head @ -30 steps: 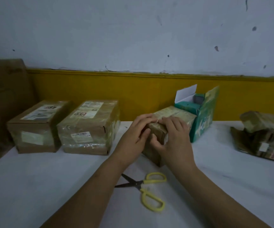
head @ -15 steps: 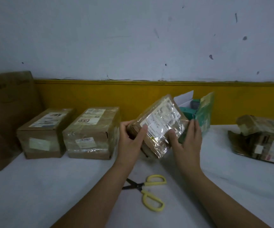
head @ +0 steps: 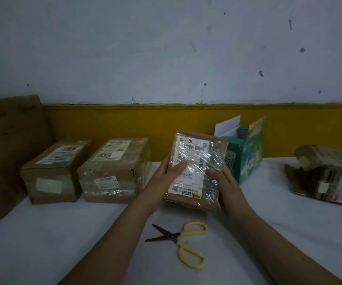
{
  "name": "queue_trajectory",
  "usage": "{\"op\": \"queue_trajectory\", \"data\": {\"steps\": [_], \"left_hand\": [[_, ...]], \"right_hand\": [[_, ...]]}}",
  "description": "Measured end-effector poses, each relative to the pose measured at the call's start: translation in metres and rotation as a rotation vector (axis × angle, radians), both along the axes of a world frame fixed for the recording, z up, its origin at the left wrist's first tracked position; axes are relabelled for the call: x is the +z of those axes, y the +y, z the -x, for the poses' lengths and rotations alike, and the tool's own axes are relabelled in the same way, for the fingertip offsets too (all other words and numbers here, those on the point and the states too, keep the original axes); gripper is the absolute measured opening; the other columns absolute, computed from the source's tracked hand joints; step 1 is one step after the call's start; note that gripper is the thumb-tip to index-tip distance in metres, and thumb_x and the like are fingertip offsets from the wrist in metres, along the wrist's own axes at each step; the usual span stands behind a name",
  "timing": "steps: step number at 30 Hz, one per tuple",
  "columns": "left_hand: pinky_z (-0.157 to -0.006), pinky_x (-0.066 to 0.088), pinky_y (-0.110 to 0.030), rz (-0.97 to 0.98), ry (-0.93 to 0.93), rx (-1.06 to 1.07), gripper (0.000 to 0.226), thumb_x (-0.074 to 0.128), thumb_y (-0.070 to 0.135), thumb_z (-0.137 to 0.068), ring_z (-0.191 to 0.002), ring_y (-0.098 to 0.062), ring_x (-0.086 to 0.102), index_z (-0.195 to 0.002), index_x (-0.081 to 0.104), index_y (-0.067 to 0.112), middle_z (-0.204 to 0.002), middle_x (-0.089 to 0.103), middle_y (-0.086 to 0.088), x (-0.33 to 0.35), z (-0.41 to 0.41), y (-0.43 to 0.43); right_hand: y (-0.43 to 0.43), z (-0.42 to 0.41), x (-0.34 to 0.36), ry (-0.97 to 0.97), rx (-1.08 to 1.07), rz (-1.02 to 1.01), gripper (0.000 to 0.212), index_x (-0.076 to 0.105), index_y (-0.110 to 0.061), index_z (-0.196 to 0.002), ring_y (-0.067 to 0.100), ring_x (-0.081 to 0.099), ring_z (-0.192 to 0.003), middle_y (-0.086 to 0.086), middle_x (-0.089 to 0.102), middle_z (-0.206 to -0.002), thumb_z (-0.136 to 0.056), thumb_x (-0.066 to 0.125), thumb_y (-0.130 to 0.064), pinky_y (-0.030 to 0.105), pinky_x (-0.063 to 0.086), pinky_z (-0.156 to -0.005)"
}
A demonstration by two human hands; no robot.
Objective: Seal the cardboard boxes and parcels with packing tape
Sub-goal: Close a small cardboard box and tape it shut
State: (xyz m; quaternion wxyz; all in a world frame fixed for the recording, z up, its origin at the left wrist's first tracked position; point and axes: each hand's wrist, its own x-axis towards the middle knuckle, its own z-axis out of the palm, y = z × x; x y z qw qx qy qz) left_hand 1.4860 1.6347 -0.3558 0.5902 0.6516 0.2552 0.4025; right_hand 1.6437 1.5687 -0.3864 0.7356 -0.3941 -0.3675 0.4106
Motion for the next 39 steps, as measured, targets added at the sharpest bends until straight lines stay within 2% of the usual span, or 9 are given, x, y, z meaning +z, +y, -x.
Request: {"op": "queue_trajectory", "data": {"steps": [2,5,10,13,18,23,27,33,39], "left_hand": [[-0.100,0.032,-0.019,-0.034,0.021,0.008,0.051,0.042,0.046,-0.101,-0.107,0.004,0.033,-0.150,0.032,0.035,-0.128,0.035,0.026,0.002,0.003,-0.008],[-0.058,0.034,0.006,-0.029,0.022,0.008,0.040,0.035,0.041,-0.104,-0.065,0.020,0.037,-0.142,0.039,0.031,-0.127,0.045,0.027,0.005,-0.001,-0.017],[-0.046,0.036,0.004,0.030,-0.046,0.004,0.027,0.038,0.033,-0.105,-0.050,0.028,0.047,-0.131,0.043,0.028,-0.090,0.044,0.027,0.002,-0.002,-0.022],[-0.052,0.038,0.005,-0.004,-0.017,0.036,0.020,0.041,0.034,-0.103,-0.059,0.028,0.052,-0.123,0.044,0.031,-0.094,0.049,0.026,0.001,-0.002,-0.023],[-0.108,0.034,-0.026,-0.114,0.037,0.043,0.070,0.036,0.073,-0.086,-0.143,-0.007,0.032,-0.150,0.014,0.056,-0.154,0.027,0.024,-0.002,-0.006,-0.007],[-0.105,0.047,-0.036,-0.278,-0.048,0.143,0.059,0.058,0.066,-0.086,-0.136,-0.006,0.043,-0.141,0.037,0.061,-0.150,0.038,0.022,0.024,-0.001,0.006],[-0.086,0.057,-0.030,-0.228,-0.141,0.152,0.023,0.059,0.031,-0.096,-0.095,-0.009,0.069,-0.111,0.072,0.019,-0.100,0.074,0.010,0.035,0.002,0.001],[-0.081,0.058,-0.031,-0.184,-0.144,0.244,0.015,0.061,0.030,-0.095,-0.091,-0.016,0.071,-0.100,0.074,0.024,-0.096,0.076,0.003,0.025,-0.002,0.003],[-0.094,0.055,-0.042,0.286,-0.242,0.070,0.059,0.064,0.034,-0.093,-0.115,-0.023,0.064,-0.148,0.041,0.029,-0.133,0.061,-0.002,0.029,-0.008,-0.006]], "right_hand": [[0.000,0.002,-0.001,-0.030,0.005,-0.009,0.039,0.056,-0.022,-0.131,0.028,0.070,-0.104,0.009,0.070,-0.120,-0.093,0.056,-0.017,0.037,0.059,-0.072],[0.002,-0.002,-0.003,-0.029,0.039,0.033,0.044,0.057,-0.026,-0.131,0.031,0.068,-0.109,0.009,0.069,-0.123,-0.087,0.062,-0.027,0.048,0.056,-0.085],[0.003,0.000,-0.005,-0.111,0.035,0.060,0.075,0.038,-0.039,-0.147,0.027,0.055,-0.128,-0.001,0.057,-0.141,-0.081,0.070,-0.059,0.058,0.044,-0.104],[-0.001,0.002,-0.003,-0.178,-0.027,0.040,0.059,0.051,-0.030,-0.139,0.023,0.064,-0.117,0.001,0.065,-0.130,-0.086,0.063,-0.052,0.048,0.053,-0.097],[-0.009,-0.008,0.005,0.188,0.129,0.191,0.053,0.063,-0.016,-0.127,0.035,0.066,-0.110,0.017,0.067,-0.123,-0.084,0.067,-0.046,0.057,0.046,-0.103],[-0.022,-0.018,0.012,0.389,0.326,0.276,0.050,0.069,-0.008,-0.123,0.035,0.064,-0.108,0.019,0.065,-0.127,-0.088,0.061,-0.043,0.051,0.045,-0.103],[-0.025,-0.015,0.014,0.377,0.329,0.263,0.041,0.078,-0.008,-0.101,0.033,0.071,-0.093,0.018,0.071,-0.110,-0.090,0.057,-0.042,0.051,0.055,-0.088],[-0.026,-0.015,0.012,0.406,0.345,0.307,0.041,0.079,-0.007,-0.098,0.034,0.070,-0.097,0.018,0.071,-0.113,-0.091,0.058,-0.042,0.053,0.050,-0.097],[-0.014,-0.005,0.015,0.430,0.261,0.228,0.042,0.064,-0.010,-0.127,0.035,0.061,-0.119,0.020,0.063,-0.128,-0.100,0.051,-0.039,0.050,0.050,-0.098]]}}
